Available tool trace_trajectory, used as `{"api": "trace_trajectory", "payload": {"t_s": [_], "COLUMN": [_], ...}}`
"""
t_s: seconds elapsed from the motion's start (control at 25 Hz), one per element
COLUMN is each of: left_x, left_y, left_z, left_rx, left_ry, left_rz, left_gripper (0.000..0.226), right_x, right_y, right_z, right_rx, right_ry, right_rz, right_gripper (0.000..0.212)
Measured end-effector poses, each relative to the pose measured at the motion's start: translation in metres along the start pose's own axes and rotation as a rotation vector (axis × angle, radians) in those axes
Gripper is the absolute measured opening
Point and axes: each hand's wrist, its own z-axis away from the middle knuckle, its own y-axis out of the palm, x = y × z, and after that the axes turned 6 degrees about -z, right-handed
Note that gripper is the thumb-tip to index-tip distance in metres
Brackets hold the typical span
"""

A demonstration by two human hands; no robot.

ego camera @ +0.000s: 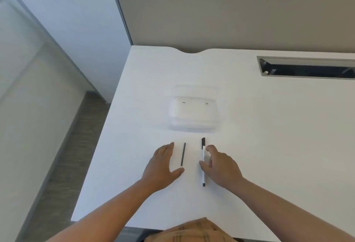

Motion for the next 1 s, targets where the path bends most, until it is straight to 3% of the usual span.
{"api": "trace_trajectory", "payload": {"t_s": [0.24,0.44,0.6,0.72,1.0], "left_x": [0.001,-0.001,-0.020,-0.045,-0.077], "left_y": [0.002,-0.004,-0.016,-0.029,-0.063], "left_z": [0.001,-0.001,-0.002,0.000,-0.003], "left_rx": [0.079,0.080,-0.015,0.011,-0.107], "left_ry": [0.018,0.009,0.108,0.228,0.421], "left_rz": [-0.108,-0.070,0.088,0.304,0.457], "left_gripper": [0.109,0.101,0.070,0.049,0.017], "right_x": [-0.004,-0.006,0.002,0.013,0.031], "right_y": [0.010,0.004,-0.010,-0.021,-0.045], "right_z": [-0.002,-0.005,-0.007,-0.008,-0.004], "right_rx": [0.046,0.069,0.046,0.107,0.200], "right_ry": [0.037,0.040,0.137,0.232,0.226], "right_rz": [-0.047,-0.190,-0.600,-0.918,-1.240], "right_gripper": [0.029,0.023,0.013,0.007,0.018]}}
